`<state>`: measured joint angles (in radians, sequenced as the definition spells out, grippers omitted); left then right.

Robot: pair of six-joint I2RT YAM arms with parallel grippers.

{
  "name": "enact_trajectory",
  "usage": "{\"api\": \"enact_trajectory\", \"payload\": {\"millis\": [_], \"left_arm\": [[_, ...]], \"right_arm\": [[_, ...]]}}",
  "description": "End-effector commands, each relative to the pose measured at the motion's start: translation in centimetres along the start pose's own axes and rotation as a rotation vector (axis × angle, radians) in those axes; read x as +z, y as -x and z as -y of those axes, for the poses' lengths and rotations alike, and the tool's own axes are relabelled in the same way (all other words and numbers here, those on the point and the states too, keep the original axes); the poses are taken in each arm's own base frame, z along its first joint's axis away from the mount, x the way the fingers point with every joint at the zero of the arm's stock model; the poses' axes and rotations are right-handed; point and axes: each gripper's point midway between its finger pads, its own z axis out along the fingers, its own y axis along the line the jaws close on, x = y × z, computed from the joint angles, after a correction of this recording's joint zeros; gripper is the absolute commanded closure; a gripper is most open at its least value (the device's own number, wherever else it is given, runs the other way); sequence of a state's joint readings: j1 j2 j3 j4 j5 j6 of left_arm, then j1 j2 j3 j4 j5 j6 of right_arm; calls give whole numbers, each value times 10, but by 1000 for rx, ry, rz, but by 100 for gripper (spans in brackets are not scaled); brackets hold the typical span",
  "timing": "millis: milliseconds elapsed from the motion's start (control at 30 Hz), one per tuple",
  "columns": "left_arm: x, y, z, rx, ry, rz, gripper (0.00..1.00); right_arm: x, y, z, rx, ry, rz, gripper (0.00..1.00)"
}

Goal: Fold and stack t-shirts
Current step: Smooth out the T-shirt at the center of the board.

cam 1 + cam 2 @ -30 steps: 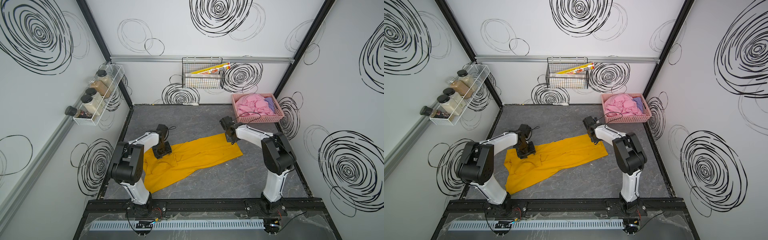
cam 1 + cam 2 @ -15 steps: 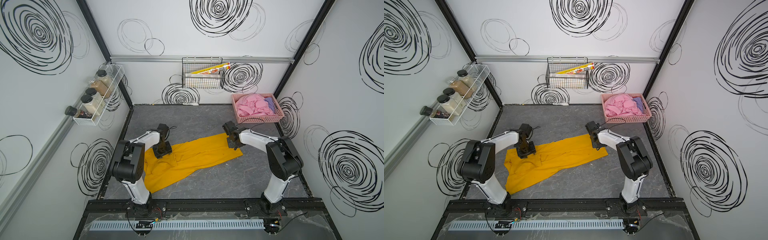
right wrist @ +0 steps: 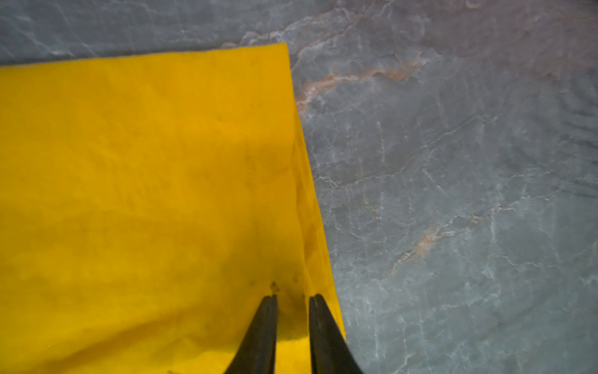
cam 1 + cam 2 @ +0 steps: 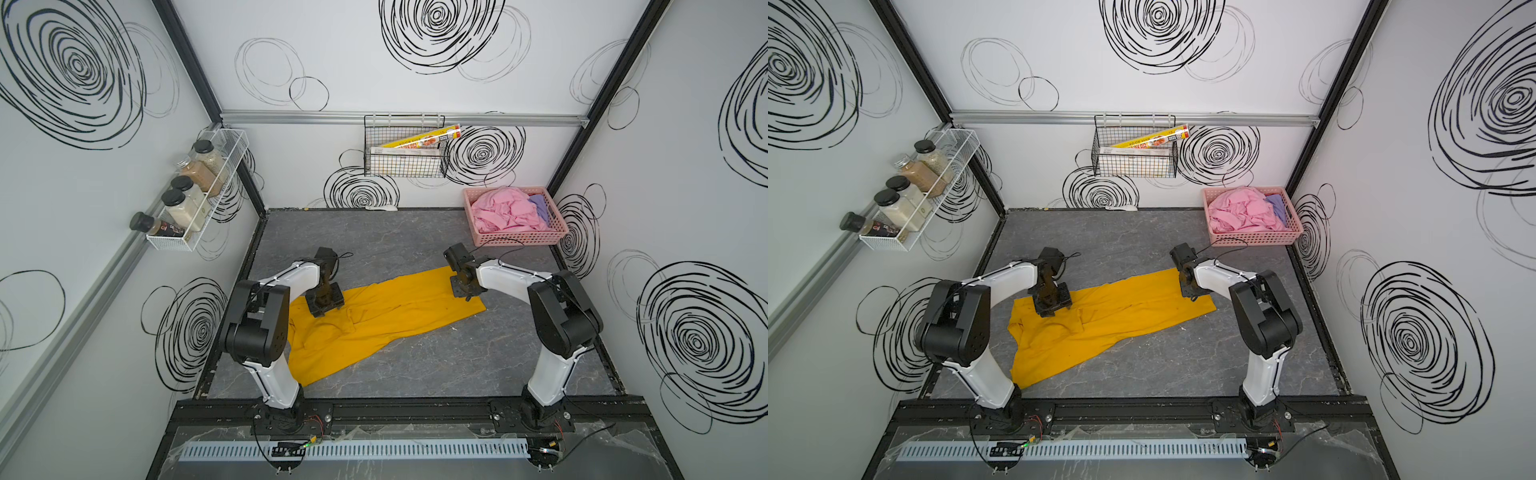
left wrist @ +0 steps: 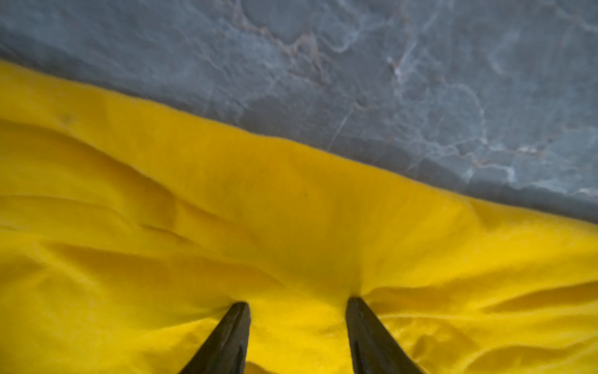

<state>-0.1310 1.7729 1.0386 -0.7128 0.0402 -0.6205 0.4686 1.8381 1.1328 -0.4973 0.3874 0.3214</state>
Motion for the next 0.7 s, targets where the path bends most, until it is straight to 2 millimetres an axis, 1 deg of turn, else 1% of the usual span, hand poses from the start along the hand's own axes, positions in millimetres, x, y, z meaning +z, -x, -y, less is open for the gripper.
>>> {"api": "enact_trajectory", "payload": {"millis": [0, 233, 533, 600, 667], "left_arm": [[38, -27, -33, -2, 138, -114, 45], [38, -25, -34, -7, 140, -112, 45], [40, -24, -36, -17, 139, -115, 45], [40, -23, -37, -19, 138, -114, 45], [40, -24, -37, -20, 138, -115, 45]], "right_arm": [[8, -6, -5, -11, 15, -22, 81], [11, -10, -6, -15, 19, -37, 82], [17, -18, -12, -7, 50, -69, 73], [16, -17, -13, -7, 52, -67, 75], [16, -16, -13, -8, 53, -65, 80]]}}
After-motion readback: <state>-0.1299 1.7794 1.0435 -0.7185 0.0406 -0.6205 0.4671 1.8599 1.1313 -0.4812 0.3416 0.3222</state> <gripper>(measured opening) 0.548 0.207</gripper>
